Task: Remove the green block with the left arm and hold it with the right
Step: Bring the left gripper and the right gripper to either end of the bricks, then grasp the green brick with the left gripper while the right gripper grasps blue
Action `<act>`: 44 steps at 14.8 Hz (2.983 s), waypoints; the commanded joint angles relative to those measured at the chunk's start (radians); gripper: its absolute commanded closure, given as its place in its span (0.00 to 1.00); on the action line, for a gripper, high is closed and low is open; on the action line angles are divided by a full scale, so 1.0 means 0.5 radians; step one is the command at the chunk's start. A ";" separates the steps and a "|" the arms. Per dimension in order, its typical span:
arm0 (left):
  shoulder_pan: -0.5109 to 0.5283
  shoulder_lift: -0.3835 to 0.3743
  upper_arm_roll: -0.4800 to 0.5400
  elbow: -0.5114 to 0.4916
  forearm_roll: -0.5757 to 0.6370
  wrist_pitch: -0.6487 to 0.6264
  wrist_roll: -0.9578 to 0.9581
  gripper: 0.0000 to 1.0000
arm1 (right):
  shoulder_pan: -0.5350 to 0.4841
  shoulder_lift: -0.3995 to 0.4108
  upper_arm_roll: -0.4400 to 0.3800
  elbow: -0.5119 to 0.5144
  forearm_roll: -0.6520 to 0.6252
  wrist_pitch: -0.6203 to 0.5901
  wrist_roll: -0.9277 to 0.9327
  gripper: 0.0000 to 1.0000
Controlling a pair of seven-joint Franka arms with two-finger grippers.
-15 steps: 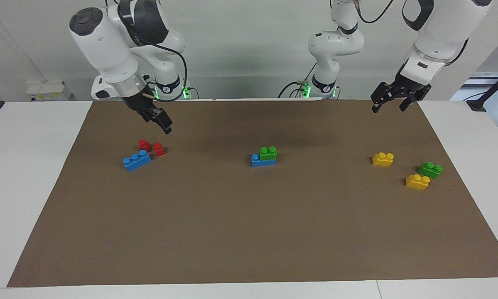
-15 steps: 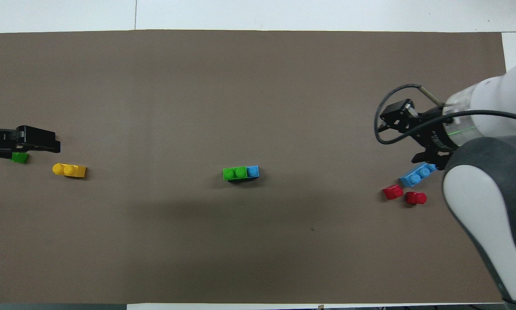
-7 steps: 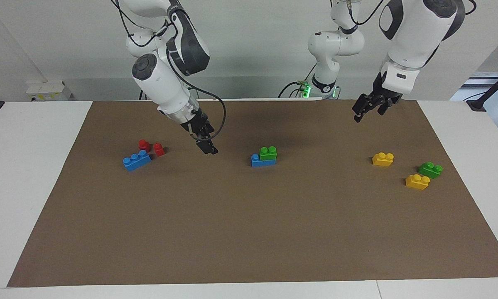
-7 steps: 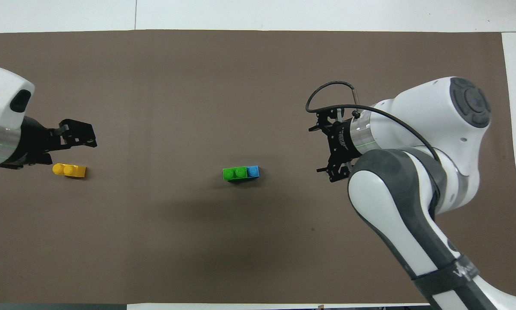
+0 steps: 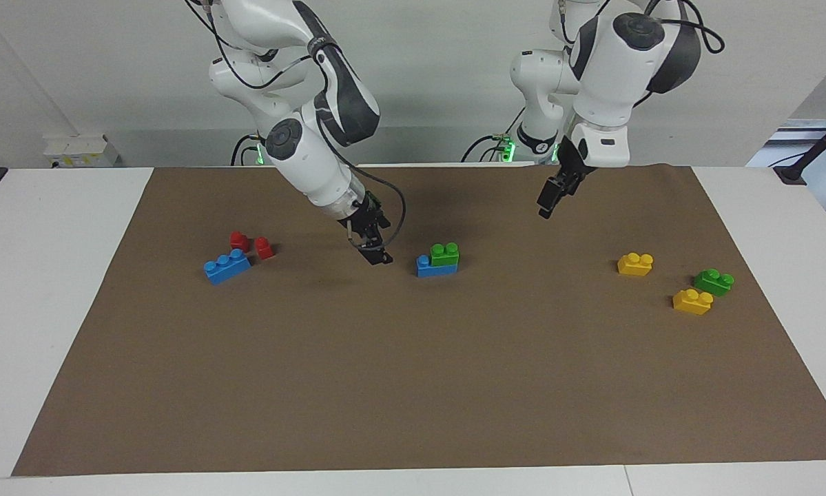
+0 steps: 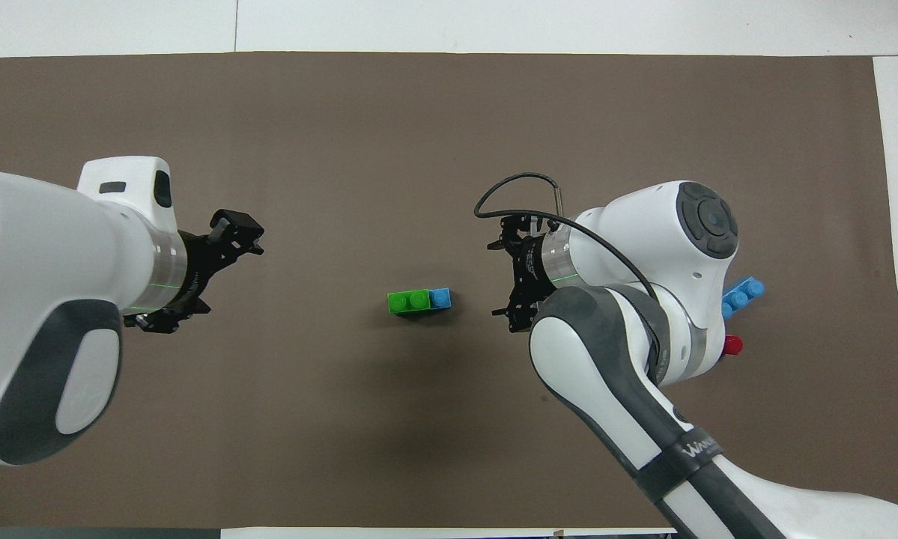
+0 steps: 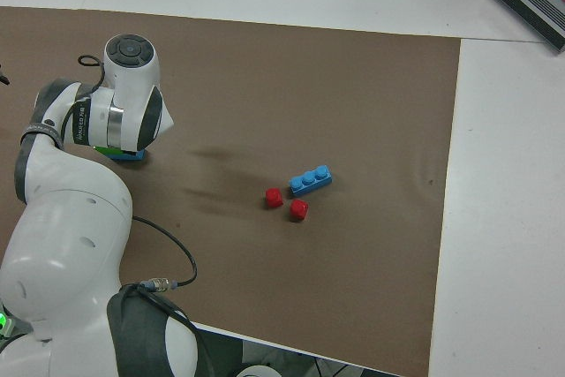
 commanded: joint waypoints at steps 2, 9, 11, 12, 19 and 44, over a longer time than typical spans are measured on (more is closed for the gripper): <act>-0.244 -0.015 0.030 -0.216 0.032 0.188 -0.678 0.00 | 0.080 0.048 -0.006 -0.072 0.052 0.172 0.009 0.04; -0.401 0.328 0.030 -0.195 0.035 0.584 -1.774 0.00 | 0.200 0.210 -0.006 -0.069 0.113 0.426 0.009 0.04; -0.468 0.438 0.030 -0.167 0.038 0.664 -1.891 0.00 | 0.240 0.253 -0.006 -0.069 0.129 0.518 0.009 0.04; -0.477 0.451 0.030 -0.176 0.038 0.697 -1.931 0.00 | 0.243 0.265 -0.006 -0.066 0.132 0.540 0.009 0.04; -0.575 0.552 0.030 -0.173 0.149 0.802 -2.183 0.00 | 0.341 0.367 -0.006 -0.069 0.141 0.693 -0.040 0.04; -0.594 0.535 0.039 -0.164 0.311 0.894 -2.288 1.00 | 0.332 0.379 -0.006 -0.078 0.199 0.733 -0.068 1.00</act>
